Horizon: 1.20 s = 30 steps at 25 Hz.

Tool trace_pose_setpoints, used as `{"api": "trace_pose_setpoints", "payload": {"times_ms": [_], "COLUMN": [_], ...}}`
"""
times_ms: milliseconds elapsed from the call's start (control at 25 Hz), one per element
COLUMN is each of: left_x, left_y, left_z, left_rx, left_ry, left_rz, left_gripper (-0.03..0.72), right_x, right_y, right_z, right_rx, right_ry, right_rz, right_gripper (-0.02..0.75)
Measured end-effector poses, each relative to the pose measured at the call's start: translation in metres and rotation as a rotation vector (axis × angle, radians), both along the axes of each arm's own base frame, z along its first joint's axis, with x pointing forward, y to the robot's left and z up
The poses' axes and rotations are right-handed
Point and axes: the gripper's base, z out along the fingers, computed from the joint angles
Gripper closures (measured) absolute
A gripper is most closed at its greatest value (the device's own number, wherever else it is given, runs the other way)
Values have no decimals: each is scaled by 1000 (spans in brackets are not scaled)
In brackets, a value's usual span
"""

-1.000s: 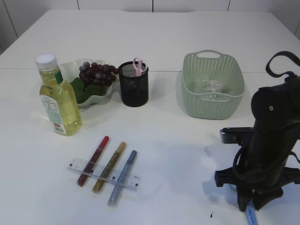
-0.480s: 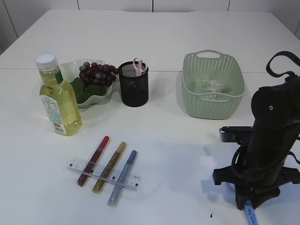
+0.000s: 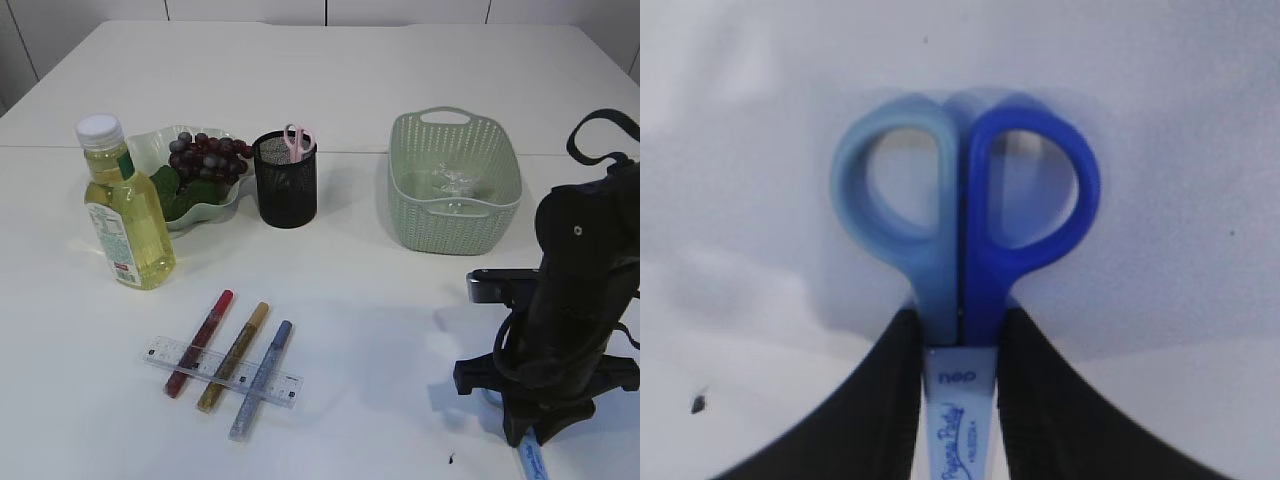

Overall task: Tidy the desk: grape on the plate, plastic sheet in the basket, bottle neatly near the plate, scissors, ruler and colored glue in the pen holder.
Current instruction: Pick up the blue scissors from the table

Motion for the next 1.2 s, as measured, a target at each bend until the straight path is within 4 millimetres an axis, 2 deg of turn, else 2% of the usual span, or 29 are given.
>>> {"api": "trace_pose_setpoints", "payload": {"times_ms": [640,1200], "left_x": [0,-1], "left_y": [0,-3], "left_z": [0,-1], "left_rx": [0,-31], "left_ry": [0,15], "left_rz": [0,-12], "left_gripper": [399,399], "right_x": [0,3], "right_y": [-1,-1], "right_z": [0,0], "right_rx": [-7,0], "right_ry": [-4,-35], "right_rz": [11,164], "right_gripper": [522,522]}}
